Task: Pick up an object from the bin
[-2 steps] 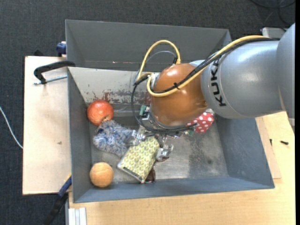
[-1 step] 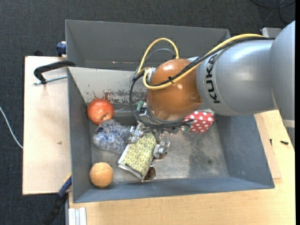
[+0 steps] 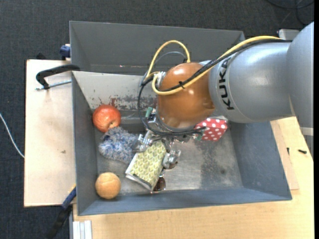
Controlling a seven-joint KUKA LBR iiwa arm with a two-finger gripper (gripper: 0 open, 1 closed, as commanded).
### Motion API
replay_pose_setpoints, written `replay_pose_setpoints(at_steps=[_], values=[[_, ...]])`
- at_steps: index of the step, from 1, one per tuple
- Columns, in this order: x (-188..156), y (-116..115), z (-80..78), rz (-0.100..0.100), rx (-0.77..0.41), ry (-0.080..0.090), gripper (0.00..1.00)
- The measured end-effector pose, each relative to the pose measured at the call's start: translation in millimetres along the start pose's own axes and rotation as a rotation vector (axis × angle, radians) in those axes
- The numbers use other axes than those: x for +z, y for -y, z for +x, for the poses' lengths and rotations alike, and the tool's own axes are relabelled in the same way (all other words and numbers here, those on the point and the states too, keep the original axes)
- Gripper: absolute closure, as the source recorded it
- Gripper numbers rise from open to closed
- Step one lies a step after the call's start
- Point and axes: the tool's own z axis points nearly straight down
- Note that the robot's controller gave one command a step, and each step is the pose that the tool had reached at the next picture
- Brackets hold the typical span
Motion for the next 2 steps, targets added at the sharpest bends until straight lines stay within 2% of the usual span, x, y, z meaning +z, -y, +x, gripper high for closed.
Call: replay_pose_setpoints(at_steps=[2], values=[[-6.1,-1.1,0.1,-0.001,0.0,-0.001,1.0]])
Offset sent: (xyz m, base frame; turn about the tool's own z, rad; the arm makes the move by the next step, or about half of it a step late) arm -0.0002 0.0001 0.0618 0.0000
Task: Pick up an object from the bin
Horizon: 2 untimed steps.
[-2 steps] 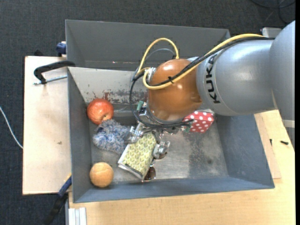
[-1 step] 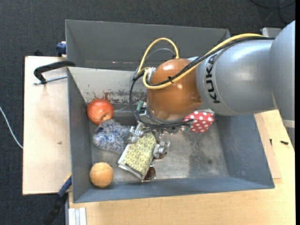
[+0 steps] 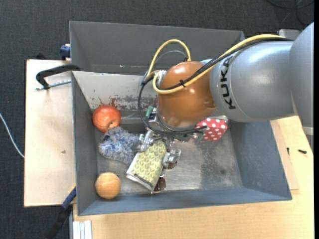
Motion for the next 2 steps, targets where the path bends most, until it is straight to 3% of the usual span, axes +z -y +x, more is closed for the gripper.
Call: replay_pose_setpoints(at_steps=[1,2], values=[[-19,1,-2.0,0.006,0.002,0.009,1.0],[-32,1,-2.0,0.006,0.001,0.005,1.0]])
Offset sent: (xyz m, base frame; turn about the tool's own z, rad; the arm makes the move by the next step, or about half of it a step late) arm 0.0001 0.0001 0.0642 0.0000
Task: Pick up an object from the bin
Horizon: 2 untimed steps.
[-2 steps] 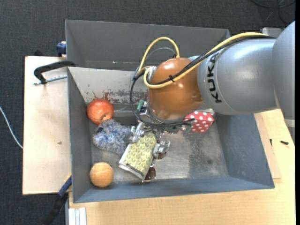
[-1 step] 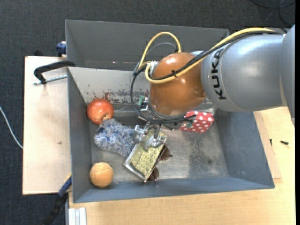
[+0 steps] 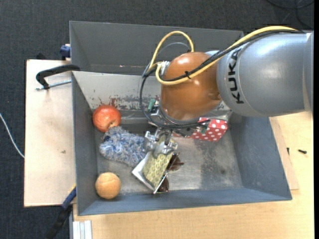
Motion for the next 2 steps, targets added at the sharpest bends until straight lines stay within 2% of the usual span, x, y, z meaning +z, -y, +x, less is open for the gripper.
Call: replay_pose_setpoints(at_steps=[2], values=[[-29,0,0.2,-0.002,0.001,-0.002,1.0]])
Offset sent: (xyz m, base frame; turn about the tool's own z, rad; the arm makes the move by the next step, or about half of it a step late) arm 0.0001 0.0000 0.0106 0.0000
